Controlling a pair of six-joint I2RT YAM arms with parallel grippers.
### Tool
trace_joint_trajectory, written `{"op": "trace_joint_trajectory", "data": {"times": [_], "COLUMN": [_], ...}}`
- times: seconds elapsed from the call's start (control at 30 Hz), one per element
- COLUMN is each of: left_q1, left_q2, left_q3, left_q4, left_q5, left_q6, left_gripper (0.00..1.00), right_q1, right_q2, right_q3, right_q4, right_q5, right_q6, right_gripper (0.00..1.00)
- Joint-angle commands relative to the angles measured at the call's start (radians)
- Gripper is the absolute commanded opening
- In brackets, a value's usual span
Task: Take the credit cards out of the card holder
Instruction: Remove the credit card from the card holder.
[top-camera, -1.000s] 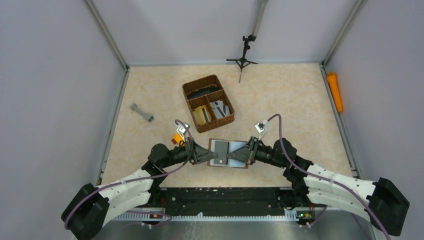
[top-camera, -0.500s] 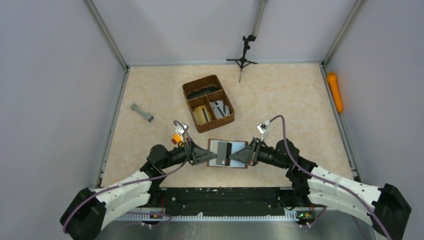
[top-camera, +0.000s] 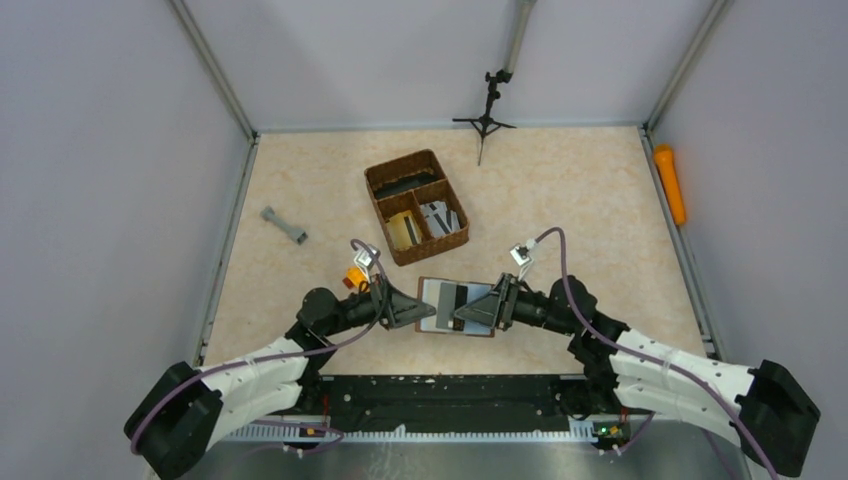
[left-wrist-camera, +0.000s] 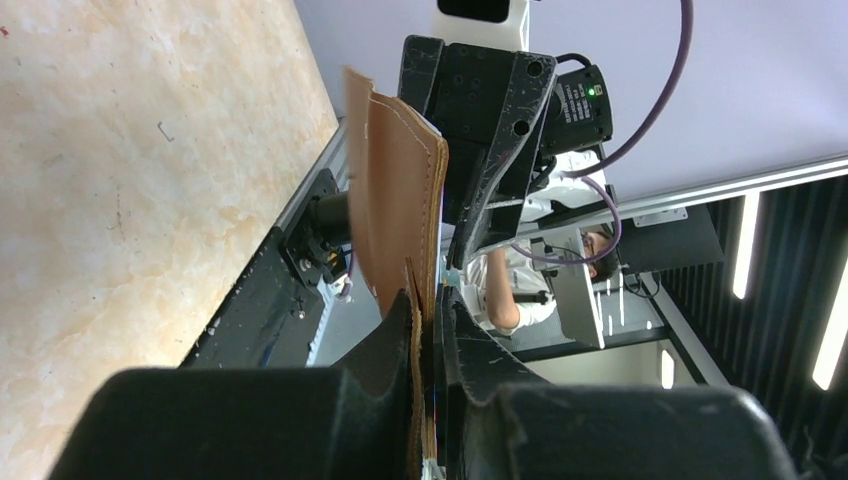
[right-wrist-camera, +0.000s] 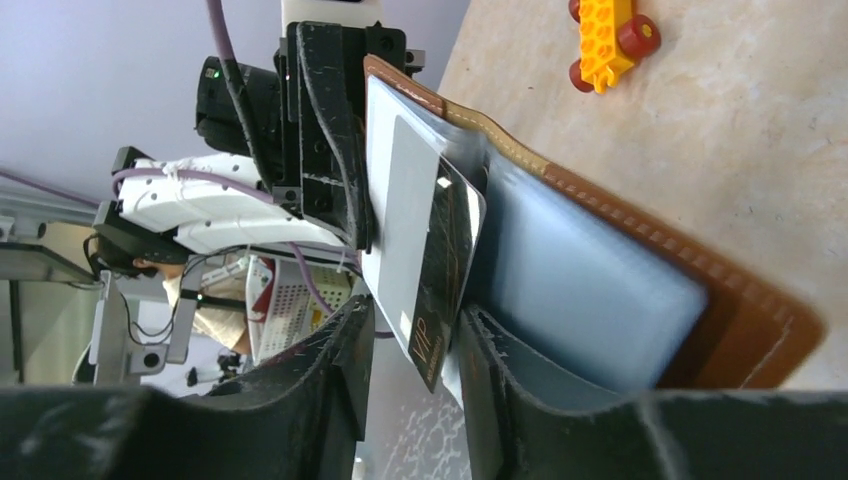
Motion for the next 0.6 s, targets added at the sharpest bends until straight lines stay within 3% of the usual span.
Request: {"op": "trace_joint_trajectory", "data": {"times": [0.0,0.1,0.2,0.37,0.57], "left_q1": [-0.005,-0.005,0.001,0.055,0.131], "left_q2": [0.033,0.029,-0.008,-0.155,-0.326], "left_q3": [0.006,0.001,0.002,0.001,0.095], "left_q4": [0.210,0.196,0.149,-0.106,-0.741], "left_q5": [0.040,0.029,0.009,-0.051,-0.159], "left_q6": [-0.047,-0.032,-0.015,0.038,0.224], "left_gripper": [0.00,0.00,0.00,0.00,0.00], "right_q1": [-0.013,-0.020,-0.041,-0.107,-0.141], "right_q2": [0.036,0.027,-0.010,-0.101,-0.183], "right_q3": [-0.003,-0.013,-0.015,-0.044,-0.041], "right_q4": [0.144,0.148,0.071,-0.076,-0.226], "right_q5": [-0.039,-0.039,-0.021,-0.002,0.118], "right_q6": [0.039,0.048,0.042,0.038,0.053], "right_gripper": [0.30,0.11,0.00,0.00,0.00]}}
